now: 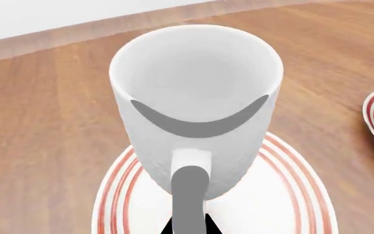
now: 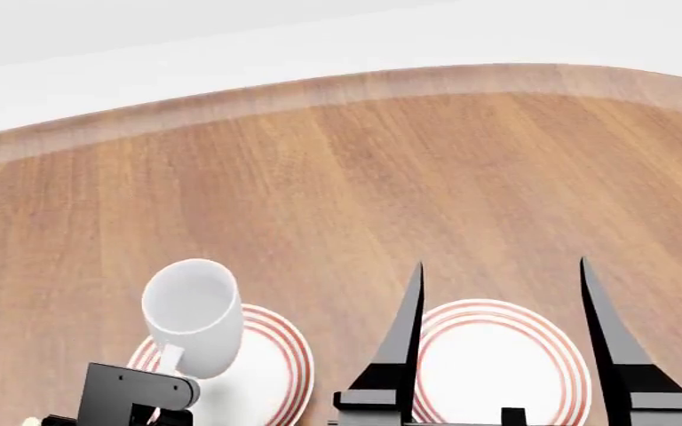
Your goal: Put the white mug on the left plate.
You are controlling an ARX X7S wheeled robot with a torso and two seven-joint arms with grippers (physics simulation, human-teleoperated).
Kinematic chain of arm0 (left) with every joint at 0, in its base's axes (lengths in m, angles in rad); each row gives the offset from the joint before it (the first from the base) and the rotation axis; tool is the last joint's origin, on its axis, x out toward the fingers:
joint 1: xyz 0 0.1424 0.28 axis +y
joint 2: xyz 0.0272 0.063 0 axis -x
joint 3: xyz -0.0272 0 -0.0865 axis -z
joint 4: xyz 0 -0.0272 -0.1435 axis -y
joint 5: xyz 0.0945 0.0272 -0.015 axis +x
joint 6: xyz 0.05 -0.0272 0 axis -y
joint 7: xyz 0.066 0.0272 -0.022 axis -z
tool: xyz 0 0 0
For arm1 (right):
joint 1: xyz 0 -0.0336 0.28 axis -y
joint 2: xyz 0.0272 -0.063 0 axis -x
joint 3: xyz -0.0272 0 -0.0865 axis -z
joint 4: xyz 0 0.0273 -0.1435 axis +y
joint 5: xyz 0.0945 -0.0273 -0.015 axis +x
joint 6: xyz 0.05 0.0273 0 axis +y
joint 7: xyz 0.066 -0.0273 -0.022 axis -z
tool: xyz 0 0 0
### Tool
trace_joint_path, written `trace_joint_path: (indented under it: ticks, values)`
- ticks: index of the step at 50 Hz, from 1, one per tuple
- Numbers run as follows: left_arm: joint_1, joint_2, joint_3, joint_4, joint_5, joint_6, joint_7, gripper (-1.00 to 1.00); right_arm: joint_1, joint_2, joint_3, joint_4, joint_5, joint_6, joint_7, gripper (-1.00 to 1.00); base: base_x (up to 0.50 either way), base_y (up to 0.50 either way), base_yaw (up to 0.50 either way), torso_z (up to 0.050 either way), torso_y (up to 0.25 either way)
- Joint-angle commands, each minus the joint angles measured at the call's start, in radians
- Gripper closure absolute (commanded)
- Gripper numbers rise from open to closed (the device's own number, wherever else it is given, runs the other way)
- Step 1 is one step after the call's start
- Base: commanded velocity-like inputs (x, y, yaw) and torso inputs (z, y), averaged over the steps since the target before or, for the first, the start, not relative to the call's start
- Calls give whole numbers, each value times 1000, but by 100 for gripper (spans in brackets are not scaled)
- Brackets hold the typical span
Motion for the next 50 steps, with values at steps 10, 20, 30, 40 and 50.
trace_joint_path:
  ticks: [10, 20, 30, 40, 50]
  values:
    - [31, -6, 17, 26, -19, -15, -8, 100, 0, 7, -3, -1, 5, -4, 8, -100, 0, 0, 0, 0, 0]
    - [31, -9, 26, 23, -24, -19, -9, 100, 7, 9, -4, -4, 11, 4, 12, -100, 0, 0, 0, 0, 0]
    - [9, -4, 32, -31, -28, 3, -1, 100, 8, 12, -5, -8, 15, 8, 17, -100, 0, 0, 0, 0, 1]
    - [12, -3, 41, -43, -34, 5, 3, 100, 8, 15, -8, -5, 17, 3, 21, -100, 0, 0, 0, 0, 0]
    - [14, -5, 49, -49, -39, 9, 4, 100, 8, 19, -11, -1, 19, -3, 25, -100, 0, 0, 0, 0, 0]
